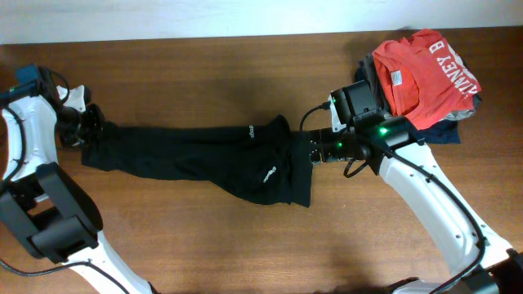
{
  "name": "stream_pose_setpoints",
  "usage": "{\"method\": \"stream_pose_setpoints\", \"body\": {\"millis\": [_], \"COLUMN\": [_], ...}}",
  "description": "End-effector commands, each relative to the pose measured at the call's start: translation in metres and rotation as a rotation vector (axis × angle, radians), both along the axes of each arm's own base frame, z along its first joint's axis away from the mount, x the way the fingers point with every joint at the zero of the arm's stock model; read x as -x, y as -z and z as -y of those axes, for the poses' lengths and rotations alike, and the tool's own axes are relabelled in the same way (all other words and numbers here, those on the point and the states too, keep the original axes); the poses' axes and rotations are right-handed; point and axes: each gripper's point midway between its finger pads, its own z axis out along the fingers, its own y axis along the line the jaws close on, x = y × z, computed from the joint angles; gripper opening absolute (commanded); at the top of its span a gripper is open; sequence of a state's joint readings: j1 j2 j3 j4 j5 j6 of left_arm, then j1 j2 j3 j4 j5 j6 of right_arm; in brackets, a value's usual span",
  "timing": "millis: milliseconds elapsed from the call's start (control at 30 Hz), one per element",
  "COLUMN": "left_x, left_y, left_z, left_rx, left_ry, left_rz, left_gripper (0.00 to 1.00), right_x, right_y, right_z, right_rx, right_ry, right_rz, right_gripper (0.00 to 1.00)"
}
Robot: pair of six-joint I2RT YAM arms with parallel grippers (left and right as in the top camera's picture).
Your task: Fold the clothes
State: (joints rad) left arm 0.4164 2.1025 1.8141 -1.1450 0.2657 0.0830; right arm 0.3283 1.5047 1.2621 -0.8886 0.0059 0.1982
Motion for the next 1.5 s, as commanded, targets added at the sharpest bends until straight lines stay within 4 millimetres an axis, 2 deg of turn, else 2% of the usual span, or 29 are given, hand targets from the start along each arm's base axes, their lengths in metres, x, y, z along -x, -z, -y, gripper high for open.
{"method": "stream_pose_setpoints", "body": {"millis": [0,233,467,600,800,1033,1067,1167,1200,1300,1433,1467], "left_x": [-0.011,-0.02,-0.023,-0.021,-0.008,0.001,0.002,0.004,0.005,0.008,0.008,0.008], "left_y": [-0.013,-0.013,-0.013,-0.007,0.003,0.008,0.008,0.009,0.009,0.009,0.01,0.01], "left_z": [0.014,0.07,0.142,0.175,0.203,0.207,0.208,0.21,0.21,0.21,0.219,0.219], "left_rx": [-0.011,-0.008,-0.007,-0.038,-0.125,-0.226,-0.228,-0.227,-0.226,-0.224,-0.192,-0.192], "left_ry": [0.04,0.179,0.35,0.435,0.527,0.57,0.575,0.58,0.58,0.582,0.593,0.594], "left_rz": [0.027,0.017,0.01,-0.007,-0.068,-0.118,-0.119,-0.128,-0.132,-0.141,-0.132,-0.13], "left_gripper": [0.01,0.01,0.01,0.0,0.0,0.02,0.1,0.59,0.7,0.84,0.87,0.92], "right_x": [-0.003,-0.002,-0.003,-0.003,-0.003,-0.003,-0.003,-0.002,-0.002,-0.003,-0.004,-0.004], "right_y": [-0.001,-0.001,-0.001,-0.001,-0.001,-0.001,-0.001,-0.001,-0.001,-0.001,0.0,0.001], "right_z": [0.002,0.002,0.002,0.002,0.002,0.002,0.002,0.002,0.002,0.003,0.008,0.009], "right_rx": [0.005,0.006,0.005,0.006,0.006,0.006,0.006,0.006,0.006,0.003,-0.022,-0.021], "right_ry": [0.0,0.0,0.0,0.0,0.0,0.0,0.0,0.0,0.0,0.009,0.068,0.068], "right_rz": [0.007,0.007,0.009,0.009,0.009,0.008,0.008,0.007,0.007,0.006,-0.006,-0.009], "right_gripper": [0.98,0.98,0.98,0.98,0.98,0.98,0.98,0.98,0.98,0.98,0.98,0.98]}}
